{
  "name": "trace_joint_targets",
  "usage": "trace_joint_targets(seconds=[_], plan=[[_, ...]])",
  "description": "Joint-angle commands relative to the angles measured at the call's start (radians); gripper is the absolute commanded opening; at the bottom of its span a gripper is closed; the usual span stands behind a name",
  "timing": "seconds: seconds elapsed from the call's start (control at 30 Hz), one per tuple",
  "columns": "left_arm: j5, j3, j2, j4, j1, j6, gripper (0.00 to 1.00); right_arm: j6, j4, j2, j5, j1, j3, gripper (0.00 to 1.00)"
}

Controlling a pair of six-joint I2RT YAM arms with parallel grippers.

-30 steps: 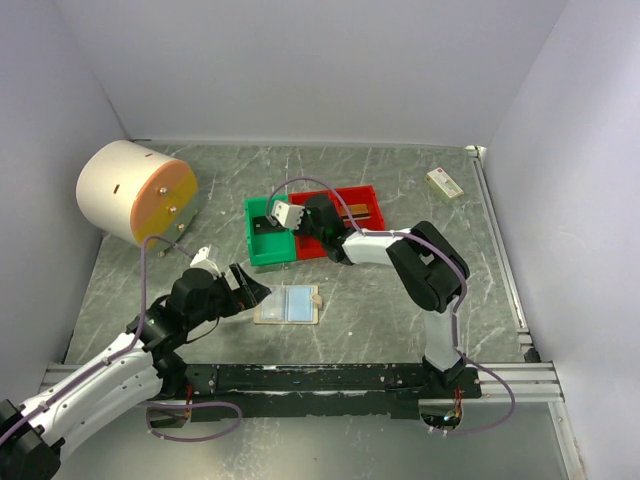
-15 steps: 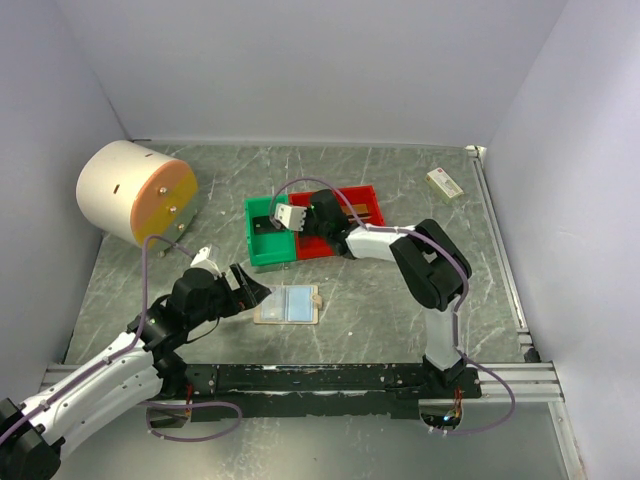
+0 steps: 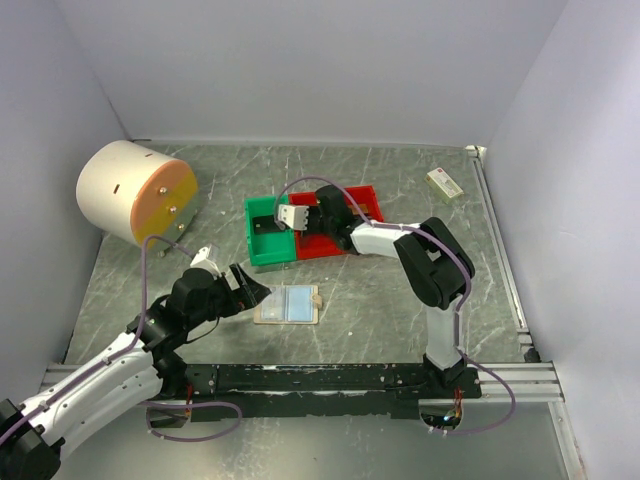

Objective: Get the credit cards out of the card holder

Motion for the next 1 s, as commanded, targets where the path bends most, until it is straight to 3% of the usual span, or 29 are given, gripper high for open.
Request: trace_joint_targets(seconds=[0.0, 0.3, 0.77, 0.97], plan=[[0.002, 0.018, 0.002, 0.013, 0.005, 0.009, 0.98, -0.081, 0.048, -0.042, -0.06, -0.022, -0.038, 0.0], [0.008, 0.024, 0.028, 0.023, 0.004, 0.017, 0.98, -0.153, 0.111, -0.016, -0.075, -0.044, -0.056, 0.0], [0.03, 0.022, 0.073, 0.06, 0.004, 0.022, 0.98, -0.18, 0.075, 0.051, -0.057, -0.047, -0.022, 0.04], [0.036, 0.022, 0.084, 0.068, 0.004, 0.022, 0.98, -0.169, 0.013, 0.045, -0.076, -0.05, -0.001, 0.15]])
